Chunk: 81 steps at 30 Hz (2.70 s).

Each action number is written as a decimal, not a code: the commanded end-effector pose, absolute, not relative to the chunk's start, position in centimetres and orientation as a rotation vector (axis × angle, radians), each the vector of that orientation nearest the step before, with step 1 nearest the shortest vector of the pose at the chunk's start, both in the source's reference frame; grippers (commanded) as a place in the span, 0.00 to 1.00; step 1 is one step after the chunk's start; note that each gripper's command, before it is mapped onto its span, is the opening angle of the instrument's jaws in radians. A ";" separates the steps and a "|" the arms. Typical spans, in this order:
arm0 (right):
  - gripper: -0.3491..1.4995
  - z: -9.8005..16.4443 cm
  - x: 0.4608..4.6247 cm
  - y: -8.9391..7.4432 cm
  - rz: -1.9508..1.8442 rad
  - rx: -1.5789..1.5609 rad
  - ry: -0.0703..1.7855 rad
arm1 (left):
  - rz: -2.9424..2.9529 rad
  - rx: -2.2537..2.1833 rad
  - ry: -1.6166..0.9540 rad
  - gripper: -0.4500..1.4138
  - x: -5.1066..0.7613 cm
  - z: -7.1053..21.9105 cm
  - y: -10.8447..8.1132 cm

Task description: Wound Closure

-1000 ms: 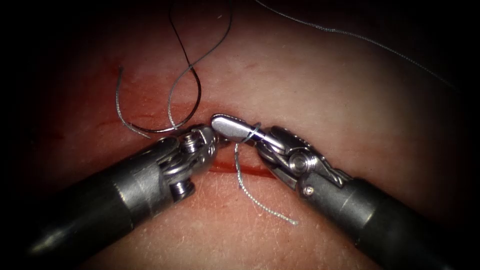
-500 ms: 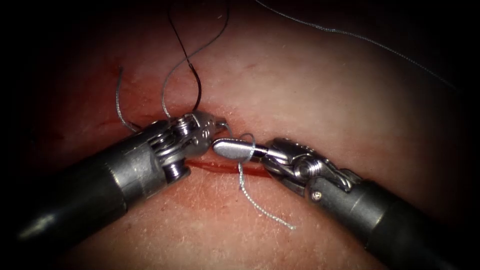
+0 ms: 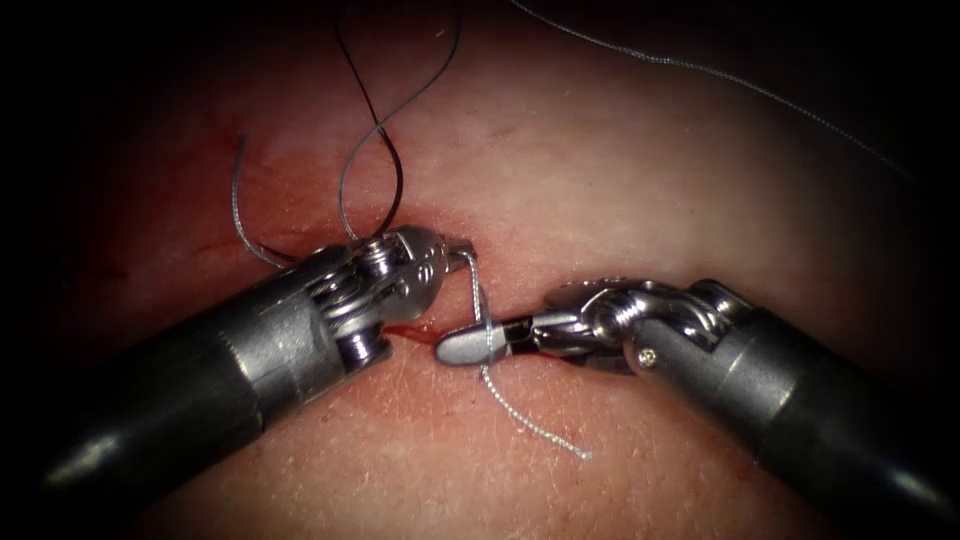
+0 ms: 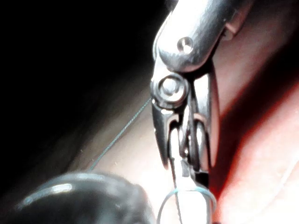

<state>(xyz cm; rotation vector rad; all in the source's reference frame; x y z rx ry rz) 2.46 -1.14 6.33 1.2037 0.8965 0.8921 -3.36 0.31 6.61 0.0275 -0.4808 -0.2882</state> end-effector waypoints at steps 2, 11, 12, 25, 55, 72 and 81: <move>0.00 6.2 2.51 -1.0 0.856 1.203 0.840 | -0.282 0.024 -0.490 0.00 -3.41 6.5 0.4; 0.00 5.9 2.53 -0.5 0.745 1.163 0.555 | -0.247 0.049 -0.522 0.00 -3.53 6.5 0.3; 0.00 5.8 2.53 -0.5 0.735 1.159 0.534 | -0.247 0.049 -0.522 0.00 -3.53 6.5 0.3; 0.00 5.9 2.62 -0.6 0.632 1.095 0.393 | -0.237 0.056 -0.529 0.00 -3.51 6.5 0.3; 0.00 6.4 2.40 -1.0 1.790 0.807 1.448 | -0.260 0.303 -0.734 0.00 -2.88 5.6 0.8; 0.00 6.6 2.91 -0.7 1.813 0.924 1.622 | -0.204 0.338 -0.627 0.00 -2.97 5.8 0.3; 0.00 6.4 3.12 -0.9 1.545 1.287 1.811 | -0.194 0.306 -0.490 0.00 -2.99 6.3 0.4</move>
